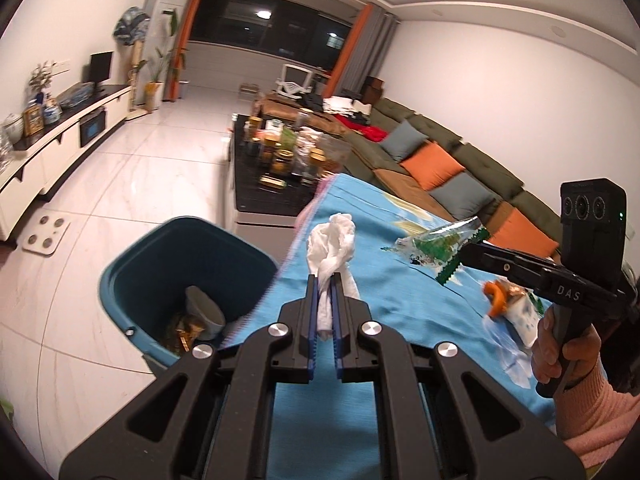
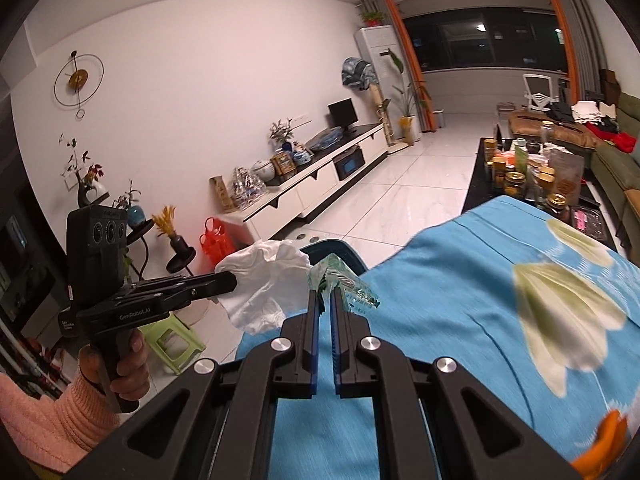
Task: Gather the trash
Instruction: 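Carry the tissue and green wrapper toward the teal bin with both tools, then open both tools over the teal bin to drop the tissue and wrapper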
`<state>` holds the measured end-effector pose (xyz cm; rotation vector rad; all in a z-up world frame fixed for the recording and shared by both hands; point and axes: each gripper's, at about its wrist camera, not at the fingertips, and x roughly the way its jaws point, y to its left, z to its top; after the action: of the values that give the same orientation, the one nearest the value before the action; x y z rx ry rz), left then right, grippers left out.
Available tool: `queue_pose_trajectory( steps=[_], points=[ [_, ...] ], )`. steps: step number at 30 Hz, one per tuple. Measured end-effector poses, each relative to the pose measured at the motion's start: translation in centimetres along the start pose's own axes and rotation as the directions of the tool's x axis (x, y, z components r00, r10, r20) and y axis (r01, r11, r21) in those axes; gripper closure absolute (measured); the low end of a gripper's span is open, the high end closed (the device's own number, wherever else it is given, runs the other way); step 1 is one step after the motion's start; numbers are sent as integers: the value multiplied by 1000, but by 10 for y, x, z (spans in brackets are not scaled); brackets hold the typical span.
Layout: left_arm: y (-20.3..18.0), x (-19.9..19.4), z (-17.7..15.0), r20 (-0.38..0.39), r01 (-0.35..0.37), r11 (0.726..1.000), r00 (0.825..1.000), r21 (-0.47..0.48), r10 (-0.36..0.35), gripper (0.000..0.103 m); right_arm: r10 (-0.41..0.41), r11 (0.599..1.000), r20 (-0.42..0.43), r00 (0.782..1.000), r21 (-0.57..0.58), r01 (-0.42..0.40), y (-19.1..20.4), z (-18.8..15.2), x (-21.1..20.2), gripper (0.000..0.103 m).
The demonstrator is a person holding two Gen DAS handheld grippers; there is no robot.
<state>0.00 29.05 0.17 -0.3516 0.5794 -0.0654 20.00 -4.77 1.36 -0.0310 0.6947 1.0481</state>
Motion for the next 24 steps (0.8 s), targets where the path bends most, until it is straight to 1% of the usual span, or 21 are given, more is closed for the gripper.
queue_pose_trajectory(
  steps=[7, 13, 20, 24],
  points=[
    [28, -4, 8, 18, -67, 997, 998, -45, 68, 97, 27, 999, -25, 999, -27, -27, 14, 18, 36, 99],
    [45, -6, 11, 22, -111, 992, 993, -64, 113, 97, 47, 998, -66, 997, -33, -50, 16, 26, 67, 99],
    [63, 8, 10, -9, -170, 981, 985, -92, 170, 97, 39, 999, -120, 992, -25, -42, 13, 30, 107, 99],
    [72, 19, 6, -32, -185, 977, 983, -107, 182, 97, 47, 999, -157, 987, 0, -47, 7, 29, 126, 99]
  ],
)
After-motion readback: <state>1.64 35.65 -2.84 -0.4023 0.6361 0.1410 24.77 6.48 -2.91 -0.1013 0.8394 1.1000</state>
